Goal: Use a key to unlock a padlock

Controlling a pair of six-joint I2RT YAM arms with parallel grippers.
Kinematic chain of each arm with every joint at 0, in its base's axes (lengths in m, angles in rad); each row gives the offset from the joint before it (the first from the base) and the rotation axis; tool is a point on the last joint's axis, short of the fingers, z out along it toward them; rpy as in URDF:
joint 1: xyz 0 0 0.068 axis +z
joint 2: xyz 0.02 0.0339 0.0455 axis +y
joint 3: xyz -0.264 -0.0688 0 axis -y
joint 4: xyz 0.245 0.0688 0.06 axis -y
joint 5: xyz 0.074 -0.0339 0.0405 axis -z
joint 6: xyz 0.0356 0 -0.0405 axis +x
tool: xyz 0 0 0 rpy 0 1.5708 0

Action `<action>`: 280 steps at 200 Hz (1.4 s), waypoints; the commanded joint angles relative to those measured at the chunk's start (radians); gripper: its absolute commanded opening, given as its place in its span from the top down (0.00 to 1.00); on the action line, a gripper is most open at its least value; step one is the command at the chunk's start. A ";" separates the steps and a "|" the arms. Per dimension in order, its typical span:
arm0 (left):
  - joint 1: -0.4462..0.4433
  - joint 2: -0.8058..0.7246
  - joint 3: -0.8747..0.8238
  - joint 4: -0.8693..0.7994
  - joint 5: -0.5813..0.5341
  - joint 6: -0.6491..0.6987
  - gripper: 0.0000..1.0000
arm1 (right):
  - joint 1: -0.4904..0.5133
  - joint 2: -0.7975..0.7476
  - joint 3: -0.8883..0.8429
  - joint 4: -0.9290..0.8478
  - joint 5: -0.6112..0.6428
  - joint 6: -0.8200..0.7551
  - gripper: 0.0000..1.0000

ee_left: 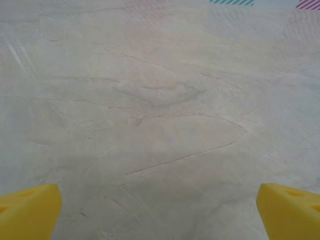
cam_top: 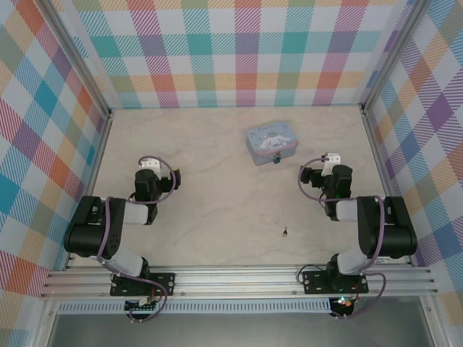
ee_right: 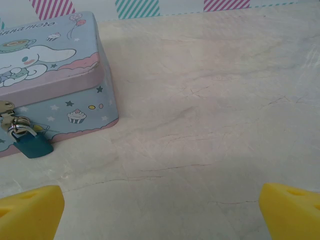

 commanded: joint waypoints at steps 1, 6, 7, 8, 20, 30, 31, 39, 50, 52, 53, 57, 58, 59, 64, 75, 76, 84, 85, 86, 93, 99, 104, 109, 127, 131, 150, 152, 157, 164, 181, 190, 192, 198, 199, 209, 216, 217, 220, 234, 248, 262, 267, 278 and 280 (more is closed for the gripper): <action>0.010 0.003 0.020 -0.005 0.012 0.016 0.00 | 0.006 0.002 0.012 0.017 0.002 -0.003 0.00; 0.010 0.004 0.020 -0.004 0.011 0.015 0.00 | 0.007 0.002 0.012 0.017 0.002 -0.003 0.00; 0.009 0.004 0.020 -0.005 0.012 0.015 0.00 | 0.006 0.002 0.012 0.017 0.002 -0.003 0.00; 0.009 0.003 0.020 -0.006 0.011 0.015 0.00 | 0.006 0.002 0.012 0.017 0.002 -0.003 0.00; 0.010 0.004 0.020 -0.005 0.011 0.015 0.00 | 0.006 0.002 0.011 0.017 0.003 -0.003 0.00; 0.010 0.005 0.020 -0.006 0.011 0.015 0.00 | 0.007 0.002 0.012 0.016 0.001 -0.003 0.00; 0.010 0.004 0.020 -0.006 0.011 0.015 0.00 | 0.007 0.002 0.012 0.016 0.002 -0.003 0.00; 0.010 0.004 0.020 -0.006 0.012 0.015 0.00 | 0.006 0.002 0.012 0.017 0.001 -0.003 0.00; 0.010 0.004 0.020 -0.006 0.012 0.015 0.00 | 0.006 0.002 0.012 0.017 0.001 -0.001 0.00; 0.010 0.004 0.020 -0.006 0.012 0.015 0.00 | 0.006 0.002 0.012 0.017 0.001 -0.001 0.00; 0.010 0.005 0.020 -0.006 0.012 0.015 0.00 | 0.006 0.002 0.012 0.017 0.001 -0.001 0.00; 0.010 0.004 0.020 -0.007 0.012 0.015 0.00 | 0.007 0.002 0.012 0.017 0.001 -0.001 0.00; 0.010 0.004 0.020 -0.007 0.012 0.015 0.00 | 0.006 0.002 0.012 0.017 0.001 -0.001 0.00; 0.009 0.005 0.020 -0.006 0.011 0.015 0.00 | 0.006 0.002 0.012 0.017 0.001 -0.001 0.00; 0.010 0.005 0.020 -0.006 0.012 0.015 0.00 | 0.006 0.002 0.010 0.018 0.001 -0.002 0.00; 0.010 0.003 0.020 -0.005 0.012 0.015 0.00 | 0.005 0.002 0.010 0.018 -0.002 0.000 0.00; 0.009 0.003 0.020 -0.005 0.012 0.016 0.00 | 0.005 0.002 0.010 0.018 -0.002 0.000 0.00; 0.009 0.004 0.020 -0.005 0.011 0.015 0.00 | 0.005 0.002 0.010 0.020 -0.003 0.001 0.00; 0.010 0.004 0.020 -0.005 0.011 0.016 0.00 | 0.005 0.002 0.010 0.020 -0.003 0.001 0.00; 0.010 0.004 0.020 -0.005 0.011 0.015 0.00 | 0.005 0.002 0.010 0.020 -0.002 0.001 0.00; 0.010 0.004 0.020 -0.005 0.011 0.016 0.00 | 0.005 0.002 0.010 0.020 -0.004 0.001 0.00; 0.011 0.005 0.021 -0.006 0.012 0.015 0.00 | 0.005 0.002 0.010 0.020 -0.004 0.003 0.00; 0.010 0.004 0.020 -0.005 0.011 0.016 0.00 | 0.005 0.002 0.010 0.020 -0.005 0.002 0.00; 0.010 0.003 0.020 -0.006 0.012 0.015 0.00 | 0.003 0.002 0.010 0.021 -0.008 0.003 0.00; 0.010 0.004 0.020 -0.006 0.012 0.016 0.00 | 0.001 0.002 0.009 0.021 -0.012 0.003 0.00; 0.010 0.005 0.021 -0.007 0.011 0.015 0.00 | 0.001 0.001 0.007 0.023 -0.012 0.003 0.00; 0.011 0.005 0.022 -0.008 0.002 0.009 0.00 | -0.004 -0.029 0.019 -0.023 0.042 0.037 0.00; 0.011 0.004 0.020 -0.007 0.001 0.009 0.00 | -0.006 -0.036 0.022 -0.034 0.041 0.038 0.00; 0.012 0.001 0.020 -0.006 -0.006 0.008 0.00 | -0.007 -0.053 0.028 -0.061 0.035 0.034 0.00; 0.012 -0.011 0.020 -0.015 -0.024 -0.002 0.00 | -0.008 -0.082 0.039 -0.107 0.027 0.032 0.00; 0.012 -0.084 0.038 -0.102 -0.069 -0.019 0.00 | -0.009 -0.173 0.095 -0.326 0.033 0.064 0.00; 0.011 -0.137 0.061 -0.184 -0.068 -0.018 0.00 | -0.009 -0.217 0.115 -0.402 0.021 0.075 0.00; 0.011 -0.150 0.069 -0.210 -0.066 -0.018 0.00 | -0.010 -0.226 0.118 -0.415 0.016 0.078 0.00; 0.011 -0.187 0.090 -0.278 -0.056 -0.022 0.00 | -0.010 -0.252 0.129 -0.459 0.007 0.090 0.00; 0.010 -0.192 0.093 -0.283 -0.054 -0.023 0.00 | -0.010 -0.255 0.131 -0.464 0.004 0.091 0.00; 0.010 -0.249 0.129 -0.395 -0.027 -0.037 0.00 | -0.009 -0.288 0.150 -0.533 -0.015 0.112 0.00; 0.010 -0.284 0.155 -0.465 -0.009 -0.060 0.00 | -0.009 -0.303 0.168 -0.577 -0.031 0.128 0.00; 0.010 -0.289 0.159 -0.474 -0.008 -0.065 0.00 | -0.009 -0.305 0.170 -0.584 -0.033 0.130 0.00; 0.010 -0.300 0.169 -0.499 -0.003 -0.081 0.00 | -0.010 -0.308 0.177 -0.600 -0.043 0.136 0.00; 0.010 -0.346 0.201 -0.581 0.024 -0.179 0.00 | -0.009 -0.304 0.223 -0.676 -0.099 0.167 0.00; 0.009 -0.366 0.219 -0.615 0.098 -0.288 0.00 | -0.010 -0.273 0.277 -0.741 -0.159 0.199 0.00; 0.006 -0.359 0.233 -0.626 0.193 -0.412 0.00 | -0.009 -0.231 0.329 -0.785 -0.194 0.237 0.00; -0.001 -0.352 0.237 -0.629 0.214 -0.454 0.00 | -0.010 -0.215 0.350 -0.799 -0.204 0.248 0.00; -0.030 -0.327 0.245 -0.631 0.247 -0.529 0.00 | -0.012 -0.178 0.393 -0.807 -0.248 0.266 0.00; -0.037 -0.322 0.250 -0.636 0.249 -0.535 0.00 | -0.012 -0.170 0.400 -0.808 -0.257 0.268 0.00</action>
